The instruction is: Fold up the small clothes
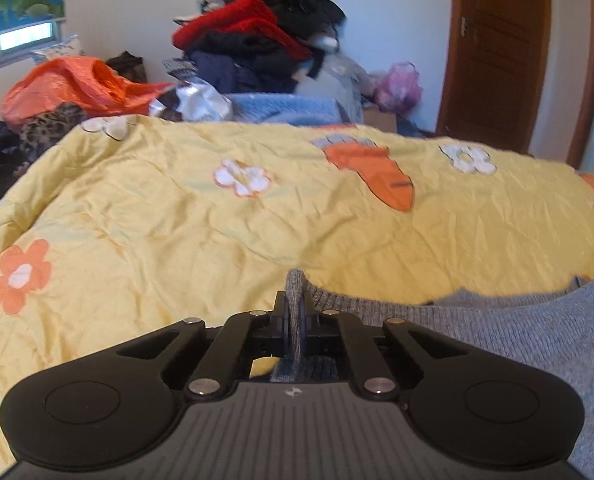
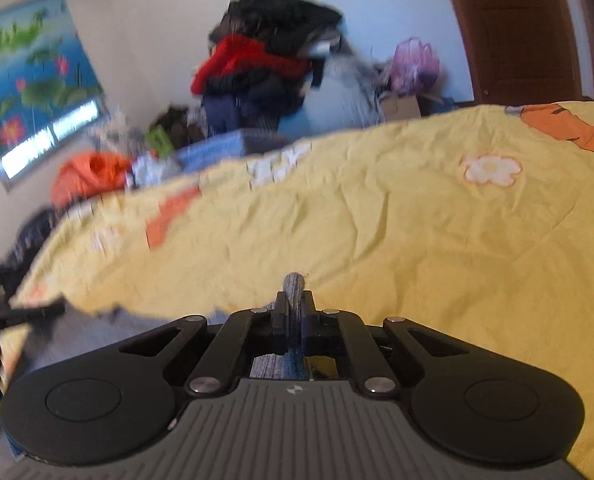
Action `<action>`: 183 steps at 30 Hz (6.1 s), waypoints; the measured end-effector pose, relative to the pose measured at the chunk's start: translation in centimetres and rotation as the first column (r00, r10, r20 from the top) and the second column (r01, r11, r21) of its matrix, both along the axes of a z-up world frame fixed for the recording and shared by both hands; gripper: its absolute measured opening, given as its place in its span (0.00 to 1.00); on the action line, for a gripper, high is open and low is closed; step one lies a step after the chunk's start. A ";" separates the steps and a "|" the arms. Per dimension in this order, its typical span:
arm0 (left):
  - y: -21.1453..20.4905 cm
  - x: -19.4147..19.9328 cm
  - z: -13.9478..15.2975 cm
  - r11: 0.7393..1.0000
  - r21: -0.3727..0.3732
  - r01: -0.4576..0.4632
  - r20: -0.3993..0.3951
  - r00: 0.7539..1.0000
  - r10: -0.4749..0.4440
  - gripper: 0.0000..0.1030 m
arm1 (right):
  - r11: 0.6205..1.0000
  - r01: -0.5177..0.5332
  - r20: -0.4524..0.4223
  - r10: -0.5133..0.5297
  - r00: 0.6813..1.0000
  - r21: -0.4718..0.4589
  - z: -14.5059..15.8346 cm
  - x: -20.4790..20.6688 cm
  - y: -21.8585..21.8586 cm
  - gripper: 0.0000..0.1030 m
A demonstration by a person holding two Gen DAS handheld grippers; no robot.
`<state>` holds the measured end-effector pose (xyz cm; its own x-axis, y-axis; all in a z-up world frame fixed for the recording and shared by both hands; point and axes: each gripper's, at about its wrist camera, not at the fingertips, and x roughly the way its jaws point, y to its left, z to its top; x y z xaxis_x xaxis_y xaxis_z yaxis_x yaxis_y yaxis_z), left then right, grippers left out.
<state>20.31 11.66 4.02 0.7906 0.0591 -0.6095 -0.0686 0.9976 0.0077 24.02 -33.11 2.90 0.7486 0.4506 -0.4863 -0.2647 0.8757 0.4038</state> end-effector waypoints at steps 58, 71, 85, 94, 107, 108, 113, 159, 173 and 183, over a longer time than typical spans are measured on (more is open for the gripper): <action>-7.0 -12.8 -3.8 0.996 0.016 0.085 0.009 0.996 -0.085 1.00 | 0.914 -0.066 0.035 0.087 0.996 -0.399 -3.2 -12.2 10.4 1.00; -7.3 -12.6 -3.7 0.997 0.029 0.072 0.006 0.997 -0.072 1.00 | 0.928 -0.021 0.029 0.034 0.999 -0.371 -3.5 -12.0 9.5 1.00; -8.1 -12.7 -3.7 0.996 0.071 0.047 0.009 0.999 -0.047 1.00 | 0.931 0.005 0.013 0.000 1.000 -0.366 -3.7 -11.6 9.3 1.00; -7.9 -12.8 -3.7 0.998 0.055 0.038 0.008 0.999 -0.039 1.00 | 0.937 0.015 0.011 -0.012 1.000 -0.350 -3.7 -11.5 8.9 1.00; -7.1 -12.8 -3.7 0.999 -0.003 0.051 0.004 0.999 -0.051 1.00 | 0.936 0.029 0.007 -0.029 1.000 -0.350 -3.8 -11.5 8.8 1.00; -7.1 -12.8 -3.7 0.999 -0.005 0.053 0.004 0.999 -0.053 1.00 | 0.935 0.030 0.007 -0.030 1.000 -0.352 -3.8 -11.5 8.9 1.00; -7.0 -12.8 -3.7 0.998 -0.007 0.057 0.005 0.998 -0.057 1.00 | 0.933 0.041 0.008 -0.041 0.999 -0.358 -3.8 -11.6 9.0 1.00; 3.2 -21.7 -4.4 0.667 -0.676 -0.315 -0.144 0.943 0.299 0.21 | 0.913 0.252 -0.364 -0.126 0.923 0.321 -4.2 -20.6 2.0 0.46; 4.5 -23.6 1.0 0.674 -0.714 -0.192 -0.080 0.978 0.193 0.05 | 0.875 0.171 -0.309 -0.026 0.951 0.452 0.2 -20.6 -0.3 0.12; 5.8 -28.2 -1.5 0.711 -0.664 -0.232 -0.174 0.973 0.154 0.06 | 0.868 0.199 -0.423 0.015 0.906 0.456 -2.6 -26.2 -1.9 0.12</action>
